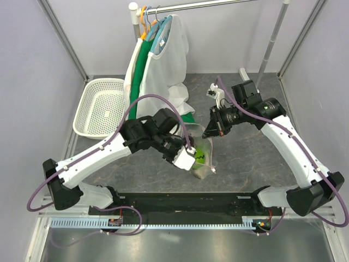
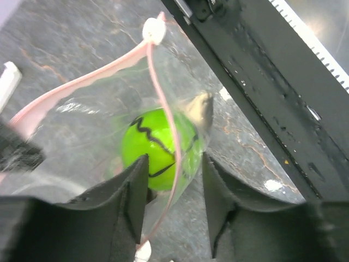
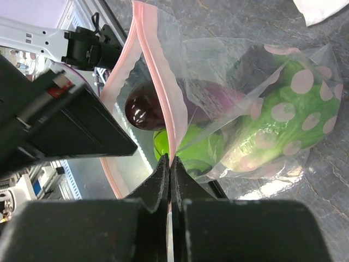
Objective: Place the food in the zip-top bag and seal the zipper
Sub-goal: Zip the zipper food storage bag at the center of the board, then place the zipper food storage bag at the center of the board, then reset both arms
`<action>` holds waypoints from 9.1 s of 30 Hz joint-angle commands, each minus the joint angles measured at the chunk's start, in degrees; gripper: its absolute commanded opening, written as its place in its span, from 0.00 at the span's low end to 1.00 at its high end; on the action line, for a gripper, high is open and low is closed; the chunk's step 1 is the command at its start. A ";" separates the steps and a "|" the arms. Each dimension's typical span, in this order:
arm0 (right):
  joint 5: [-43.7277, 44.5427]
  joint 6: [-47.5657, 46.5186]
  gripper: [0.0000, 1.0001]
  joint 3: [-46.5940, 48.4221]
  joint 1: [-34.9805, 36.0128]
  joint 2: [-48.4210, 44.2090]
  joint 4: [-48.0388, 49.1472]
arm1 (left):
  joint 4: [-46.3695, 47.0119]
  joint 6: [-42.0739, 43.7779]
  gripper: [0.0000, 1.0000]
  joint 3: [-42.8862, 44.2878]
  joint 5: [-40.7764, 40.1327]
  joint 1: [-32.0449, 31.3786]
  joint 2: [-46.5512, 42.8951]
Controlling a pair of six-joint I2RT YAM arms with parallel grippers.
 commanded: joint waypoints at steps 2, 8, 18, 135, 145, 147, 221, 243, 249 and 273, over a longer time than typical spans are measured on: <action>-3.12 -1.40 0.00 3.94 2.33 2.21 1.48 | 0.82 -0.96 0.40 0.52 -7.07 -4.26 1.33; -3.21 -3.59 0.05 9.65 5.06 6.25 1.30 | 9.16 -16.23 0.02 3.59 -10.42 -5.85 0.11; 3.83 -12.90 0.78 9.49 -5.72 2.66 2.44 | 23.76 -48.23 0.02 1.14 -4.98 11.35 2.30; 7.85 -18.27 0.00 -29.10 -9.70 -35.14 33.47 | 20.35 -18.90 0.02 3.51 -8.58 11.46 4.33; 17.08 -17.39 0.00 -28.93 -9.70 -35.85 34.26 | 15.95 -14.33 0.02 -0.97 -11.12 20.17 -2.26; 17.62 -17.30 0.00 -28.66 -9.70 -35.93 34.26 | 15.60 -14.15 0.02 -1.33 -11.30 21.57 -2.79; 23.06 14.42 0.98 -8.27 -14.53 -25.21 35.49 | 15.68 -41.75 0.02 38.54 -10.17 13.23 28.77; 26.15 11.70 0.98 -21.89 -14.89 -28.20 29.70 | 29.13 -59.94 0.57 -7.75 -3.56 0.83 12.68; 24.92 10.65 0.98 -22.34 -14.80 -27.15 28.37 | 25.98 -56.26 1.00 -2.40 -12.25 1.10 7.24; 19.90 2.84 0.98 -22.07 -14.80 -25.64 26.71 | 11.91 -56.18 1.00 -7.55 -19.55 43.37 -28.88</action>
